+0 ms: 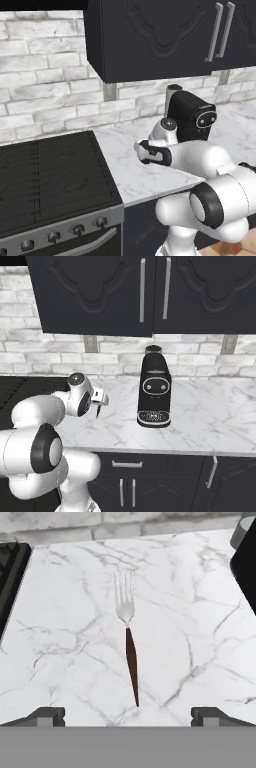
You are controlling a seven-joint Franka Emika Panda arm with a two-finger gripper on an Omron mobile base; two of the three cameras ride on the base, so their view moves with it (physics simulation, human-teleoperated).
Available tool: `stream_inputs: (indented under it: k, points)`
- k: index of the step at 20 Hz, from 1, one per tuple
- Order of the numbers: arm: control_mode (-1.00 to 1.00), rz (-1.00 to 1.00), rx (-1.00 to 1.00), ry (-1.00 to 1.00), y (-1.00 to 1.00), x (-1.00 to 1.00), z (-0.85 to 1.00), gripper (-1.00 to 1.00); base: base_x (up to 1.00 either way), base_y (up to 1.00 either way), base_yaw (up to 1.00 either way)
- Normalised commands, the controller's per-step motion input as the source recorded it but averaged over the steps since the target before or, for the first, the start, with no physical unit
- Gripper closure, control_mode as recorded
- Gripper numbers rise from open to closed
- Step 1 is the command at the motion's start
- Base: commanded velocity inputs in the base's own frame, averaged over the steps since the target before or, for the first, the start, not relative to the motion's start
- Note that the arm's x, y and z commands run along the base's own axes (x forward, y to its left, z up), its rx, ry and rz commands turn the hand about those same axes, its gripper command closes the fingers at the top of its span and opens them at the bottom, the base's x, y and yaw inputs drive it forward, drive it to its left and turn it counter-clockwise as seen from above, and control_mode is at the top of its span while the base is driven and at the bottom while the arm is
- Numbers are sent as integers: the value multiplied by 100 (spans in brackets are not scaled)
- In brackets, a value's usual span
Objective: Organize the utensils by type. Pick up the wooden spoons from the counter and place them in the open cabinet. Then pick up the metallic utensils from the counter and place them in the open drawer.
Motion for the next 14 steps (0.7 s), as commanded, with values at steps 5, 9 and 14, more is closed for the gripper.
stream_inputs:
  k: [5,9,14]
  points:
    - [-100,0,0,0,0,33,-19,-100,0,0,0]
    - [-100,0,0,0,4,20,-19,-100,0,0,0]
    - [-100,0,0,0,5,29,-14,-100,0,0,0]
